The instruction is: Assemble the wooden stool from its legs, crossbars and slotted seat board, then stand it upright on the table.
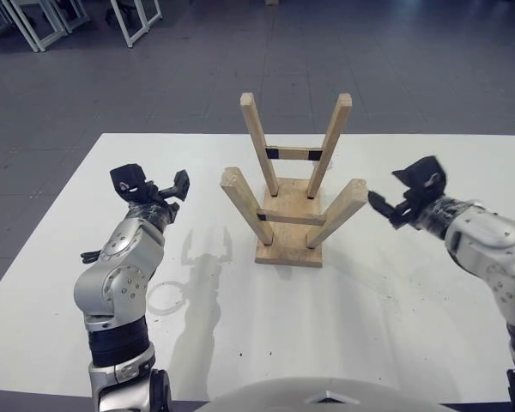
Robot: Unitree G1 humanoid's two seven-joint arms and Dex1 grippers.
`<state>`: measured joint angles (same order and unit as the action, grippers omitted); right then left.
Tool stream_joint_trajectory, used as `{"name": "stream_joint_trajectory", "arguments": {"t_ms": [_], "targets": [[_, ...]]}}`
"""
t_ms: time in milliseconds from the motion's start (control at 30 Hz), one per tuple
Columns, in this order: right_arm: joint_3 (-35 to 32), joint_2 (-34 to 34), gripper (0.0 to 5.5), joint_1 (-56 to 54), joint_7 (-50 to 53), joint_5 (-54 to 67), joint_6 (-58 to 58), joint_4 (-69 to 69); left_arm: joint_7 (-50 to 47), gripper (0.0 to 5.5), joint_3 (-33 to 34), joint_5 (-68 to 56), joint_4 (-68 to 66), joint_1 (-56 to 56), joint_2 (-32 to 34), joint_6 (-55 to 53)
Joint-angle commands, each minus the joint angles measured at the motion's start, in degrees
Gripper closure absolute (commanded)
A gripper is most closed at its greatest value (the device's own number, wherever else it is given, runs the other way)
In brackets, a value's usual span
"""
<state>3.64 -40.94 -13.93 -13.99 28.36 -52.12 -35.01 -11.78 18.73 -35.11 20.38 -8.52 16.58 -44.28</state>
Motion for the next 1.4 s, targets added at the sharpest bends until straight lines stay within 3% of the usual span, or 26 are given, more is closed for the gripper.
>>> {"name": "stream_joint_trajectory", "arguments": {"t_ms": [33, 133, 200, 233, 333, 400, 467, 600, 733, 833, 967, 1167, 1267, 1400], "targets": [[7.26, 5.23, 2.03, -5.26, -1.54, 0.34, -1.87, -3.6, 0.75, 1.4, 1.74, 3.65, -2.46, 3.55, 0.5, 2.02], [9.44, 17.25, 2.03, -16.56, -0.4, 7.02, -6.72, -6.42, 1.57, 1.4, 4.18, 5.5, -4.9, 4.9, 1.35, 3.81], [6.59, 27.35, 2.03, -23.7, 3.25, 13.01, -9.29, -6.2, 2.51, 1.4, 6.51, 6.57, -7.71, 3.58, 3.28, 5.1], [5.35, 28.43, 2.03, -24.61, 4.3, 13.38, -10.11, -5.78, 3.38, 1.4, 7.71, 6.91, -9.22, 2.43, 4.68, 5.85], [3.87, 21.09, 2.03, -19.72, 3.65, 9.39, -11.02, -5.7, 6.46, 1.4, 10.13, 7.54, -12.01, 0.0, 8.39, 7.82], [-0.26, 18.56, 2.03, -15.28, 0.43, 13.19, -12.24, -6.55, 10.81, 1.4, 11.53, 5.65, -11.72, -0.46, 10.56, 8.62], [-7.19, 10.83, 2.03, -8.49, -9.23, 19.08, -12.93, -6.03, 22.18, 1.4, 13.08, -3.9, -6.97, 0.65, 14.19, 4.87], [-13.92, -5.74, 2.03, 0.14, -25.52, 16.4, -7.14, 0.97, 42.08, 1.4, 18.9, -21.22, 1.61, 7.94, 25.37, -6.0], [-15.32, -9.31, 2.07, 3.61, -28.64, 11.65, -1.22, 6.28, 56.82, 0.92, 26.22, -35.14, 4.87, 13.86, 37.25, -16.88], [-14.18, -8.7, 2.07, 3.99, -28.79, 9.63, 1.36, 8.07, 60.1, 0.51, 27.96, -44.57, 6.19, 12.78, 41.39, -20.25], [-12.33, -7.45, 2.07, 2.35, -28.23, 7.89, 3.19, 10.0, 54.63, 0.23, 15.88, -48.58, 14.01, 9.07, 39.11, -17.98], [-10.85, -6.78, 2.07, -2.06, -28.89, 7.51, 4.06, 11.8, 44.27, 0.23, -1.74, -32.65, 16.3, 5.45, 33.92, -12.35], [-10.8, -6.57, 2.07, -1.94, -28.79, 7.52, 4.04, 11.54, 42.32, 0.23, -4.45, -29.11, 15.43, 3.33, 31.45, -10.0], [-10.47, -6.7, 2.07, -1.5, -29.52, 6.2, 5.9, 13.08, 45.18, 0.82, -5.1, -32.15, 14.78, 0.65, 29.94, -9.07]]}}
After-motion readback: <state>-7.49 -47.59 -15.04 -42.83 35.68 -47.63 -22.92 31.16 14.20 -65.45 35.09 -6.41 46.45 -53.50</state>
